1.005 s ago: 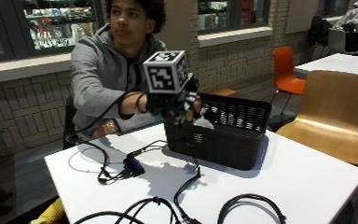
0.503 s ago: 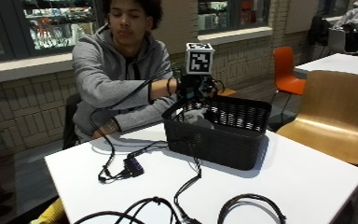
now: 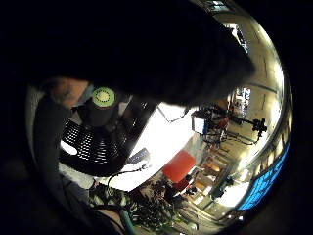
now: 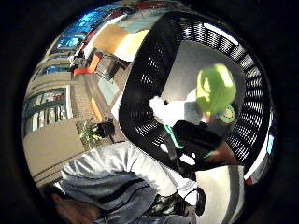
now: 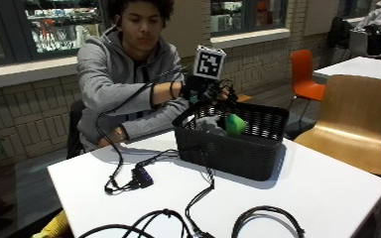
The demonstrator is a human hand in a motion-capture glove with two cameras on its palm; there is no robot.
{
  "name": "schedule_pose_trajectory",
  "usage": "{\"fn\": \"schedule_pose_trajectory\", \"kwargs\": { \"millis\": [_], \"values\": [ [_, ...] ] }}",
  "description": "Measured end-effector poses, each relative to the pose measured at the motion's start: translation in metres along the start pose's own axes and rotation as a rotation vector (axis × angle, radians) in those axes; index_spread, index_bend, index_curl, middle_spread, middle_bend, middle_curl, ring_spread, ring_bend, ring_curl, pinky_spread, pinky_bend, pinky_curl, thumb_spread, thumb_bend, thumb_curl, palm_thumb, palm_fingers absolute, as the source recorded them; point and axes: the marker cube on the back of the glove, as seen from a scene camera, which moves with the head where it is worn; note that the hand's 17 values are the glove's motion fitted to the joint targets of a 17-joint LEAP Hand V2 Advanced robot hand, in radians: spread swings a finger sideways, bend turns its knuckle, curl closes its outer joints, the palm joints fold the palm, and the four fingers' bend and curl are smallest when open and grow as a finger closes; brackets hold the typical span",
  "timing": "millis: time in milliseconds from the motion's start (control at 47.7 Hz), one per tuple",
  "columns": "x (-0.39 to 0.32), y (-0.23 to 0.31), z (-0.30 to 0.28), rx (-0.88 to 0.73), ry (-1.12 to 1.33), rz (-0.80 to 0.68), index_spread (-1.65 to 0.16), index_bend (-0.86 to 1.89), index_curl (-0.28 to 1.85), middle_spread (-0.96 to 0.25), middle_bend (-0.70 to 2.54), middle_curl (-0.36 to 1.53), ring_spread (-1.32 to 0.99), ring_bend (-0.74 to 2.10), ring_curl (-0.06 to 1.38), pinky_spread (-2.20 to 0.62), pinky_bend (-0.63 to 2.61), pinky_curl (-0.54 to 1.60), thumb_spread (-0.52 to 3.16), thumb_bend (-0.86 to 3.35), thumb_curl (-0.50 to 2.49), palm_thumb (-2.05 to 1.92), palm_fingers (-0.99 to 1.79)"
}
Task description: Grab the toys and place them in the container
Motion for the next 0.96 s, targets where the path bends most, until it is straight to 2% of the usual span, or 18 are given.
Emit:
{"fn": "schedule_pose_trajectory", "kwargs": {
  "millis": [63,209,293,398,440,586,796,963],
  "values": [
    [0.001,0.016,-0.002,0.005,-0.127,-0.112,-0.32,0.08,0.64,-0.18,0.20,0.78,-0.18,0.55,0.58,-0.12,1.35,0.47,1.37,-0.03,0.61,0.18,-0.35],
    [0.040,0.061,0.017,0.002,-0.129,-0.154,-0.30,0.10,0.55,-0.08,0.16,0.69,-0.12,0.42,0.50,-0.04,1.20,0.41,1.37,-0.02,0.53,0.12,-0.22],
    [0.066,0.089,0.041,-0.001,-0.086,-0.063,-0.30,0.11,0.51,-0.04,0.16,0.66,-0.10,0.39,0.48,-0.02,1.14,0.38,1.38,-0.02,0.50,0.11,-0.18],
    [0.112,0.135,0.081,-0.013,-0.122,0.160,-0.29,0.13,0.47,-0.01,0.17,0.62,-0.08,0.36,0.46,0.00,1.08,0.35,1.39,-0.01,0.47,0.12,-0.13],
    [0.131,0.151,0.095,-0.009,-0.164,0.234,-0.29,0.15,0.47,0.00,0.17,0.61,-0.08,0.36,0.46,0.00,1.05,0.34,1.40,-0.01,0.46,0.12,-0.11],
    [0.158,0.201,0.135,0.022,-0.393,0.359,-0.29,0.18,0.45,0.02,0.17,0.57,-0.07,0.34,0.45,0.00,0.98,0.32,1.43,0.00,0.42,0.14,-0.05],
    [0.182,0.262,0.176,0.068,-0.469,0.444,-0.28,0.19,0.45,0.03,0.18,0.53,-0.07,0.32,0.44,0.01,0.92,0.31,1.47,0.01,0.39,0.17,-0.01],
    [0.189,0.280,0.193,0.096,-0.539,0.461,-0.28,0.20,0.45,0.04,0.19,0.52,-0.07,0.31,0.43,0.02,0.89,0.30,1.49,0.00,0.37,0.18,0.01]
  ]
}}
